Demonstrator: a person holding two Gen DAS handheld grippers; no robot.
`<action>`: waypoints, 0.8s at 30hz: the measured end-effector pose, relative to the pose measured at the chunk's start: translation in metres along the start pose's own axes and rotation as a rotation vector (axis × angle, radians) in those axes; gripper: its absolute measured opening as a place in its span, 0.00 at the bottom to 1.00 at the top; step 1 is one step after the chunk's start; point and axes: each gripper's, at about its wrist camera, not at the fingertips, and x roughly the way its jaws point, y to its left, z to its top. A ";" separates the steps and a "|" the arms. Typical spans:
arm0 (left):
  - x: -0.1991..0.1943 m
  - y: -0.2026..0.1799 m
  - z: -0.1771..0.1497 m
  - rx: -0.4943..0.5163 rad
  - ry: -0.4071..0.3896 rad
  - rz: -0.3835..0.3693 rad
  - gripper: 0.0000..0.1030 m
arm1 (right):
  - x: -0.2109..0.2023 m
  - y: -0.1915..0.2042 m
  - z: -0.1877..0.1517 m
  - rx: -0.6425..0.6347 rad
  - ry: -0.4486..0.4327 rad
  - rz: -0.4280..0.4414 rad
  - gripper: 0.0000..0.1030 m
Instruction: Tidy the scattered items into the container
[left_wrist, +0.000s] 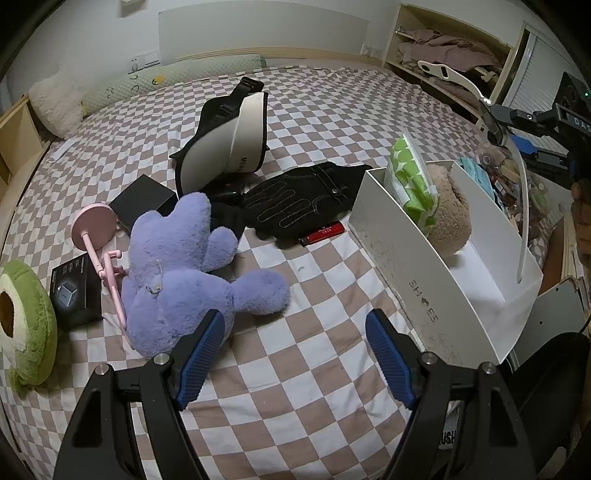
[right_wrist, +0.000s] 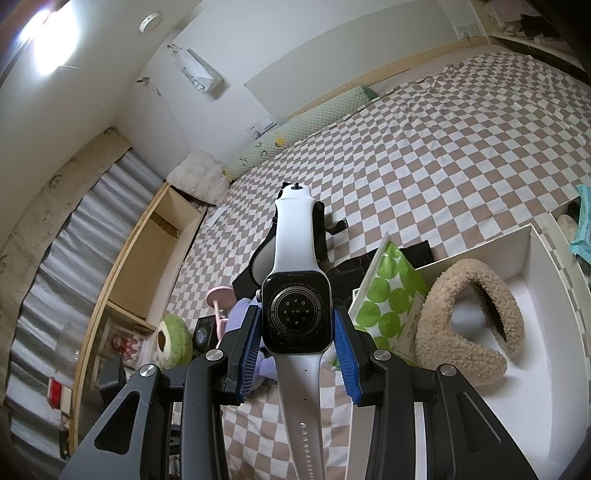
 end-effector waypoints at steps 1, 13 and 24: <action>0.000 -0.001 0.000 0.003 0.001 0.000 0.77 | -0.001 -0.002 0.000 0.000 -0.001 -0.004 0.39; 0.002 -0.016 -0.003 0.060 0.012 -0.011 0.77 | -0.017 -0.053 -0.004 0.040 -0.013 -0.164 0.39; 0.001 -0.021 -0.003 0.068 0.007 -0.016 0.77 | 0.004 -0.114 -0.012 0.017 0.096 -0.469 0.39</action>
